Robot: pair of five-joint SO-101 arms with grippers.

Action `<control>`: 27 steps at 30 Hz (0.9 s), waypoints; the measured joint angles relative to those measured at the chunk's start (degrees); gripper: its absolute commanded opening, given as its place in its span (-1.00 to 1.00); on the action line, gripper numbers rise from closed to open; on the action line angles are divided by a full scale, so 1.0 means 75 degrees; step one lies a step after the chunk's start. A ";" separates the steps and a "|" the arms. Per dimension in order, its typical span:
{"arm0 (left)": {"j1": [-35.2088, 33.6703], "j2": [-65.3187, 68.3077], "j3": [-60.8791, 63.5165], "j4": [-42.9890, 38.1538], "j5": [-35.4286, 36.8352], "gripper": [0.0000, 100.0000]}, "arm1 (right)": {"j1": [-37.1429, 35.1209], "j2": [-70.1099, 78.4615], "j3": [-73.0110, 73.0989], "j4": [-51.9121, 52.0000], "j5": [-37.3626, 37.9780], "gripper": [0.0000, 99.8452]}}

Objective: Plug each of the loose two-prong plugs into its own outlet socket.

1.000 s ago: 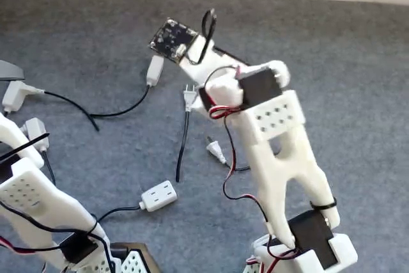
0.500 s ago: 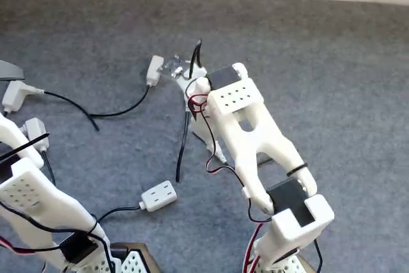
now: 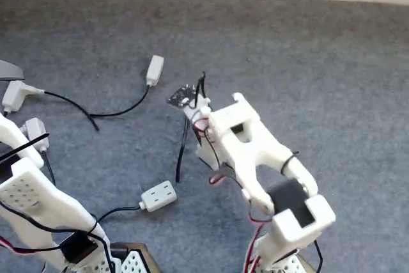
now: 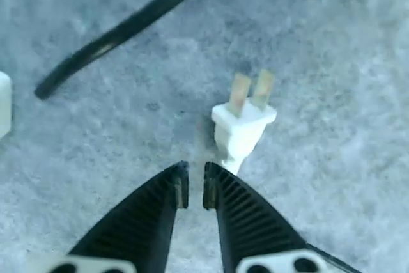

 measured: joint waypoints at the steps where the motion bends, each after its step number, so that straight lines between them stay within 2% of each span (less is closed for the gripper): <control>1: 0.0000 0.0000 0.0000 0.0000 0.0000 -0.21 | 0.0000 -0.0199 0.0211 -0.0117 0.0000 -0.91; 7: 0.0000 0.0000 0.0000 0.0000 0.0000 -0.21 | 0.0000 -0.0809 0.1043 -0.0457 0.0000 -0.89; 12: -0.0035 0.0000 0.0000 0.0000 0.0000 -0.21 | 0.0000 -0.0821 0.1043 -0.0469 0.0000 -0.70; 27: -0.0176 0.0000 0.0000 0.0000 0.0000 -0.21 | 0.0000 -0.1184 0.0574 -0.0082 0.0258 -0.70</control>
